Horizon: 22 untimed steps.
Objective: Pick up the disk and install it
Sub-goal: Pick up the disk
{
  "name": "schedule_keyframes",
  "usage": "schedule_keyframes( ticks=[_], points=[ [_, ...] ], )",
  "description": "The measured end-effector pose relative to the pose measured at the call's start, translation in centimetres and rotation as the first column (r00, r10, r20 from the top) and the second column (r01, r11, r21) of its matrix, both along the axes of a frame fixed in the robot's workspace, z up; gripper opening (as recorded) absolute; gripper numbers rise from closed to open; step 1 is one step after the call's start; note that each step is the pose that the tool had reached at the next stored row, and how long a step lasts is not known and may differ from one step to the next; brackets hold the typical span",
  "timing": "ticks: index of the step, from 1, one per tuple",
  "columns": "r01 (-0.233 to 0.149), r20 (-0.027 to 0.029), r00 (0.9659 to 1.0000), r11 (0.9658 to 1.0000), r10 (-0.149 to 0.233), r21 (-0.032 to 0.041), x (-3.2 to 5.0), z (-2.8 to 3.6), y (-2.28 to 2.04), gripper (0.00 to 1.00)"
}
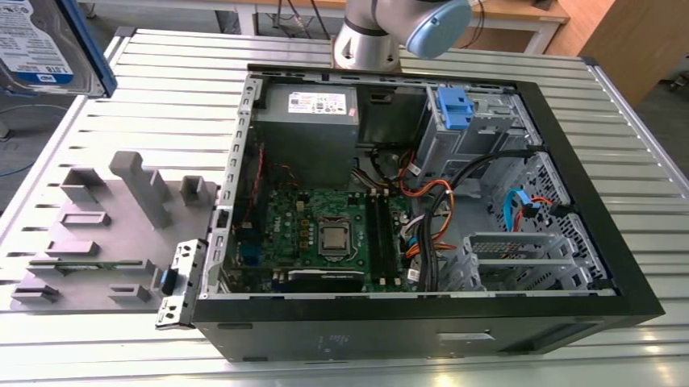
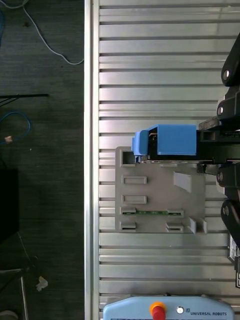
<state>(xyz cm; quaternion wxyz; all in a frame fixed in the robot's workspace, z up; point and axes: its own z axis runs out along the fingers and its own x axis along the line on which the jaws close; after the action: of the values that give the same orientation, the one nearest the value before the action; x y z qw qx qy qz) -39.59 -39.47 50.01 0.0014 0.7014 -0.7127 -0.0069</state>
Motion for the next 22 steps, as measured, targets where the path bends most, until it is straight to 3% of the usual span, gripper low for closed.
schedule_keyframes(
  ticks=[6,22],
  points=[
    [0.000,-0.0001,1.0000,1.0000,0.000,-0.0001,1.73,-0.01,0.01,0.35],
    [0.000,-0.0002,1.0000,1.0000,0.000,0.0000,7.60,-0.08,0.01,0.35]
  ],
)
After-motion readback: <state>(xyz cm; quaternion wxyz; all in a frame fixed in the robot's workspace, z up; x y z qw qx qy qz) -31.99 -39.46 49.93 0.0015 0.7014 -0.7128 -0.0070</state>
